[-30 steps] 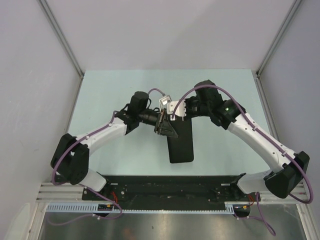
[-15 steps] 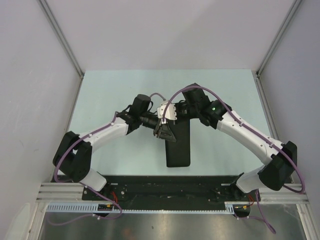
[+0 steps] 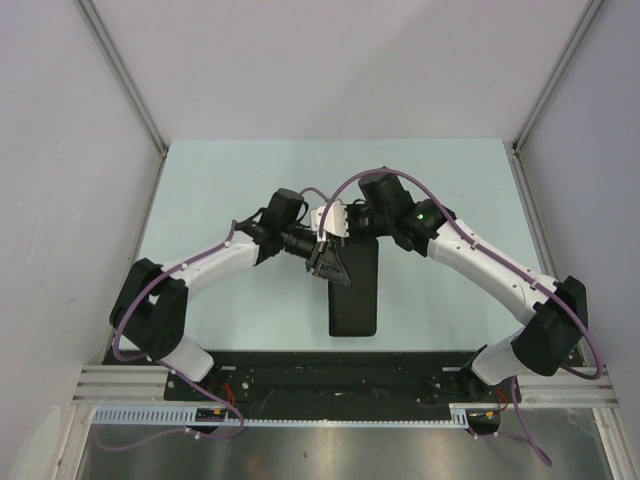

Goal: Sort the hair-cutting tools

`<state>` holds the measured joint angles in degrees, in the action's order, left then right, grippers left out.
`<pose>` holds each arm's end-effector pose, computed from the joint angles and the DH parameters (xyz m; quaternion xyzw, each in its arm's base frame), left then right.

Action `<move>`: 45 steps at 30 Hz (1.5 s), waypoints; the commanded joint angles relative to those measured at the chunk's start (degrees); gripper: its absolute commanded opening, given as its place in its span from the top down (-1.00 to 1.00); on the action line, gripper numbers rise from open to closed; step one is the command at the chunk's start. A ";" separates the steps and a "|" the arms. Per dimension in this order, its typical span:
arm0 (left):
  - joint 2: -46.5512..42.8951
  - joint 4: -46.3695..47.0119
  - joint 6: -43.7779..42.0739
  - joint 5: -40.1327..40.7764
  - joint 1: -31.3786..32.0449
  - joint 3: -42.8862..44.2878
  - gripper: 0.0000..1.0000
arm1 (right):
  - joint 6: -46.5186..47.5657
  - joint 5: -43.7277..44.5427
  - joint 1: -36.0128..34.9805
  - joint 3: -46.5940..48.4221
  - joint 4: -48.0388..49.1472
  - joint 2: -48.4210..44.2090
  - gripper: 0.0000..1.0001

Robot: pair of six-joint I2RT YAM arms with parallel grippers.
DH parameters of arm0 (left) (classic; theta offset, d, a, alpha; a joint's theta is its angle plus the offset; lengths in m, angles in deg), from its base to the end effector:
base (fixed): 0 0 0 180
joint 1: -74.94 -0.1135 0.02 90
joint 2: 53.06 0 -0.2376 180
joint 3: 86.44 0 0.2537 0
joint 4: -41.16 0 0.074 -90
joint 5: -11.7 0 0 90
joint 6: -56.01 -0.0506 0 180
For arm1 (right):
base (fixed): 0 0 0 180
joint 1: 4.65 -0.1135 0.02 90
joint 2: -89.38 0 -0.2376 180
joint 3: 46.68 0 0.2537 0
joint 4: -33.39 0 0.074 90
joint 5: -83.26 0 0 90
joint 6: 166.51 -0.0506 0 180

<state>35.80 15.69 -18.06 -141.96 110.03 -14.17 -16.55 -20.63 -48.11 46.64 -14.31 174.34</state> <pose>0.2440 -0.2268 0.2140 0.3405 0.7299 -0.5836 0.1040 0.2423 0.2464 0.3090 -0.7363 0.5154 0.0472 0.4360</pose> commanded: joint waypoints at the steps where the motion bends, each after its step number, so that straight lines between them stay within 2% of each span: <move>1: 0.17 0.10 -5.20 -6.75 2.44 2.68 0.99 | -2.57 2.19 0.39 2.64 21.28 0.55 0.33; 4: 0.26 -0.25 -5.90 -3.77 -0.19 1.71 0.99 | -4.23 2.73 3.47 1.23 20.75 -1.47 0.19; 5: 0.52 -0.16 -5.82 -3.14 -0.89 1.44 0.99 | -5.55 2.55 4.43 0.01 20.57 -2.26 0.06; 9: 1.49 -0.25 -5.11 -0.60 -5.63 1.44 0.99 | -9.07 2.90 8.56 -4.48 21.28 -7.00 -0.04; 13: 3.24 -0.34 -3.54 1.78 -7.32 3.45 0.99 | -14.34 4.40 13.56 -8.88 23.12 -12.62 -0.11; 15: 5.00 -0.25 -2.48 2.66 -7.58 4.60 0.99 | -17.76 4.66 14.89 -10.46 23.12 -13.95 -0.22; 18: 7.81 -0.34 -0.63 5.03 -7.93 7.85 0.98 | -25.23 7.90 15.43 -11.17 21.37 -14.83 -0.37; 21: 11.50 -0.25 2.00 6.61 -8.28 12.59 0.98 | -39.09 11.68 16.04 -11.17 18.73 -13.96 -0.50; 26: 18.44 -0.34 7.80 7.32 -8.99 21.56 0.95 | -61.31 13.28 16.30 -13.61 15.21 -12.64 -0.49; 30: 23.02 -0.34 12.19 5.04 -9.87 27.18 0.99 | -71.64 16.26 16.30 -18.80 17.23 -11.93 -0.40; 33: 26.27 -0.25 14.92 3.28 -10.22 30.44 0.85 | -75.59 20.65 16.39 -22.14 18.46 -13.07 -0.40; 36: 29.52 -0.25 16.77 3.01 -11.00 32.46 0.78 | -75.78 20.57 16.31 -24.17 19.96 -15.00 -0.43; 37: 30.14 -0.34 17.12 3.62 -11.18 32.82 0.68 | -75.44 20.66 16.30 -24.35 20.22 -15.36 -0.43; 45: 35.85 -0.86 16.51 3.02 -12.41 35.72 0.33 | -74.73 20.75 16.48 -25.05 20.13 -14.31 -0.43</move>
<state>70.91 13.13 -2.94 -134.20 98.54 17.21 -90.05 -1.18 -31.89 21.44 3.35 160.82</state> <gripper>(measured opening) 0.300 0.716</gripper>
